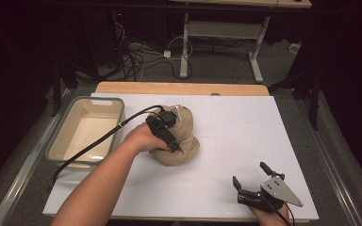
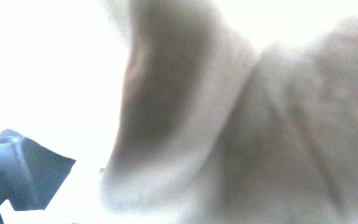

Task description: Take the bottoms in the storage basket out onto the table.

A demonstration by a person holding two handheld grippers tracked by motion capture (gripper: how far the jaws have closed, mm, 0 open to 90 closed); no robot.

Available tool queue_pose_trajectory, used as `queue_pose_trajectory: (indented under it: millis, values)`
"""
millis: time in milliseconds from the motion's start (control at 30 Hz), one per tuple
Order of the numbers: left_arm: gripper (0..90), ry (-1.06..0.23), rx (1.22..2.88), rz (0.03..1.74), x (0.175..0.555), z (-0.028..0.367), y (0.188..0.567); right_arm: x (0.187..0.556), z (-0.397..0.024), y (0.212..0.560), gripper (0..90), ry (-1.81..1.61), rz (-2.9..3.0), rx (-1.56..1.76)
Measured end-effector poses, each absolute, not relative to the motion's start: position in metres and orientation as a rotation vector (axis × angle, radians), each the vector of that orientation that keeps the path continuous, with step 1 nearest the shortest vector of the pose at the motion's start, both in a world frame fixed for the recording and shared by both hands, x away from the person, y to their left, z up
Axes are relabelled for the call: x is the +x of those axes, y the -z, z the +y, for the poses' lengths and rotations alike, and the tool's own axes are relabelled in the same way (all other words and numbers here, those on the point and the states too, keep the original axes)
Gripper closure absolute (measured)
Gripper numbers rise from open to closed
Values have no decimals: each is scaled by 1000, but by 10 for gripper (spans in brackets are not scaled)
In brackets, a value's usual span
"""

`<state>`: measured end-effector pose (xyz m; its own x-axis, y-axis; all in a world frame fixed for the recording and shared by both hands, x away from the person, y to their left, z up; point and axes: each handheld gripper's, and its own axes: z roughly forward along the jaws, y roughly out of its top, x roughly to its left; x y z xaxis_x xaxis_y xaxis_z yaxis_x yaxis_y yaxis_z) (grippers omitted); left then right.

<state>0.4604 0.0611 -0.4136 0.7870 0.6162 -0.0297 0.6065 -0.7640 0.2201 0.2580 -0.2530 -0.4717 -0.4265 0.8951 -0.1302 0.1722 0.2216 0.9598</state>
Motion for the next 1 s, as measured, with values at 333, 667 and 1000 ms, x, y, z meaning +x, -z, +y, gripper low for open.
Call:
queue_pose_trajectory:
  millis: [333, 667, 1000]
  values:
    - [0, -48, 2747, 1040, 462, 63, 409, 257, -255, 471, 4, -1251, 1763, 996]
    - [0, 78, 2710, 1074, 461, 70, 397, 256, -255, 471, 4, -1254, 1758, 995]
    - [0, 125, 2677, 1087, 454, 84, 381, 257, -254, 470, 4, -1253, 1763, 989]
